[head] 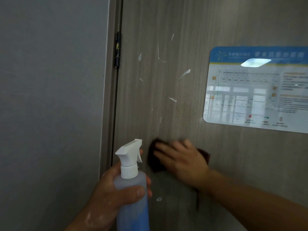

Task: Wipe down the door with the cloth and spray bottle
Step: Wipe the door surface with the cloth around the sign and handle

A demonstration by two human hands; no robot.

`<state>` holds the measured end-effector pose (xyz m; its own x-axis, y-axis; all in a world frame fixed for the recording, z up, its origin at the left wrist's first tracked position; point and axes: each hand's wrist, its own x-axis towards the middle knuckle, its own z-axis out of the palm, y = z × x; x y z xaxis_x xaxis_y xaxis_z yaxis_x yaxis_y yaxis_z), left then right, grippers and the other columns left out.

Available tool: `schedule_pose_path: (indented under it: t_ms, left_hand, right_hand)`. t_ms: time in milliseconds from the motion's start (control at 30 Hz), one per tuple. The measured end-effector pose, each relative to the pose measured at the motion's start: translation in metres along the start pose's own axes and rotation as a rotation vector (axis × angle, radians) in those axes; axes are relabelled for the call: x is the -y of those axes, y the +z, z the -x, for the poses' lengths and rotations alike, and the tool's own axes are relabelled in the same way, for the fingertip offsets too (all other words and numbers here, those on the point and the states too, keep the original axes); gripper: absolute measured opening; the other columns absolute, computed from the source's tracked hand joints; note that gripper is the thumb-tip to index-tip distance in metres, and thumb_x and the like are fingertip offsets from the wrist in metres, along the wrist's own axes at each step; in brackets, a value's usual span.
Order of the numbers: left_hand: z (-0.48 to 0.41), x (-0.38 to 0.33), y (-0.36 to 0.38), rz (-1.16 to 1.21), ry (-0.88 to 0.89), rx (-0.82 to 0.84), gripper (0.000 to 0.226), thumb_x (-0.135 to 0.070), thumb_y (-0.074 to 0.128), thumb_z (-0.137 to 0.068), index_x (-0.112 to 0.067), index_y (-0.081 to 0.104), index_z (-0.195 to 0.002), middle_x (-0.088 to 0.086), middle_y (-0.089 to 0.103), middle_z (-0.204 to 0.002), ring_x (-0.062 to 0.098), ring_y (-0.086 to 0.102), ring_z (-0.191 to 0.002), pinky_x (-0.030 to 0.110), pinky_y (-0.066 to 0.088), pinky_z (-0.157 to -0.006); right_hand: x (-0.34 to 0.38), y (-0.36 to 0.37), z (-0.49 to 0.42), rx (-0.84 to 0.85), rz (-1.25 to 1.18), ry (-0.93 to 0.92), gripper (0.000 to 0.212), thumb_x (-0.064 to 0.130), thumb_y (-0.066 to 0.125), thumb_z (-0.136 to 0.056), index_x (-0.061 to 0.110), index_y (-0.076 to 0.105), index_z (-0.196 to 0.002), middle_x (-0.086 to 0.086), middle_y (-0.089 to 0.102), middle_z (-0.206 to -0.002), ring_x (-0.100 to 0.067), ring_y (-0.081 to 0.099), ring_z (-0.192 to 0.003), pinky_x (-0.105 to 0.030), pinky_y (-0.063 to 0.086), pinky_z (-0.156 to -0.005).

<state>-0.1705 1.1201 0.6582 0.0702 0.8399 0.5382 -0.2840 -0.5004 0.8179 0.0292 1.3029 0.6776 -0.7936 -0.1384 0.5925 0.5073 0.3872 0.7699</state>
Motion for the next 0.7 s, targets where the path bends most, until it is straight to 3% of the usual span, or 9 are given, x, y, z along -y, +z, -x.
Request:
schedule_pose_path:
  t_ms: [100,200,267,367,433,567,700]
  left_hand:
    - [-0.002,-0.001,-0.001,-0.014,-0.001,-0.017,0.097,-0.026,0.100,-0.025,-0.016,0.067,-0.116,0.030,0.069,-0.083,0.044,0.067,-0.066,0.040,0.057,-0.059]
    - [-0.004,-0.002,0.001,-0.008,0.002,-0.017,0.095,-0.027,0.100,-0.021,-0.020,0.070,-0.111,0.029,0.070,-0.082,0.045,0.067,-0.068,0.041,0.058,-0.061]
    - [-0.004,-0.001,0.002,0.009,0.006,-0.025,0.089,-0.028,0.100,-0.020,-0.020,0.074,-0.104,0.030,0.069,-0.081,0.044,0.066,-0.066,0.042,0.058,-0.060]
    - [-0.002,0.000,-0.001,0.027,0.011,-0.017,0.090,-0.028,0.100,-0.020,-0.019,0.073,-0.106,0.031,0.068,-0.081,0.044,0.066,-0.065,0.042,0.057,-0.060]
    - [0.000,0.000,-0.006,0.035,-0.001,-0.008,0.095,-0.026,0.100,-0.018,-0.020,0.072,-0.109,0.033,0.067,-0.081,0.046,0.065,-0.064,0.042,0.057,-0.060]
    - [-0.002,-0.001,-0.013,0.029,-0.026,-0.029,0.106,-0.023,0.101,-0.008,-0.015,0.071,-0.110,0.031,0.070,-0.077,0.046,0.068,-0.061,0.044,0.059,-0.055]
    - [-0.006,-0.011,-0.013,0.061,-0.044,-0.002,0.085,-0.018,0.100,-0.005,-0.022,0.080,-0.087,0.033,0.070,-0.079,0.046,0.069,-0.062,0.042,0.058,-0.052]
  right_hand:
    - [-0.037,-0.009,-0.050,-0.151,0.039,0.295,0.030,0.035,0.057,-0.104,0.022,0.069,-0.128,-0.001,0.063,-0.139,-0.027,0.061,-0.098,-0.040,0.040,-0.076]
    - [-0.035,-0.004,-0.065,-0.206,0.052,0.418,0.031,0.034,0.056,-0.104,0.021,0.069,-0.129,-0.001,0.063,-0.140,-0.027,0.060,-0.099,-0.041,0.040,-0.076]
    - [-0.008,0.007,-0.043,-0.141,0.007,0.302,0.034,0.029,0.057,-0.101,0.021,0.067,-0.132,-0.004,0.060,-0.143,-0.029,0.060,-0.104,-0.041,0.036,-0.082]
    - [0.038,0.012,0.018,0.011,-0.065,-0.060,0.036,0.028,0.052,-0.099,0.023,0.067,-0.131,-0.002,0.060,-0.143,-0.026,0.061,-0.107,-0.039,0.034,-0.082]
    - [0.040,0.010,0.032,0.042,-0.085,-0.138,0.034,0.030,0.052,-0.100,0.025,0.067,-0.131,0.001,0.060,-0.143,-0.024,0.061,-0.108,-0.038,0.034,-0.079]
    - [-0.005,0.002,-0.025,-0.046,-0.006,0.129,0.034,0.034,0.054,-0.101,0.024,0.067,-0.130,0.000,0.061,-0.142,-0.025,0.062,-0.102,-0.039,0.034,-0.078]
    - [-0.045,-0.006,-0.095,-0.185,0.064,0.356,0.033,0.037,0.053,-0.104,0.022,0.071,-0.127,0.000,0.064,-0.137,-0.025,0.061,-0.103,-0.038,0.037,-0.079]
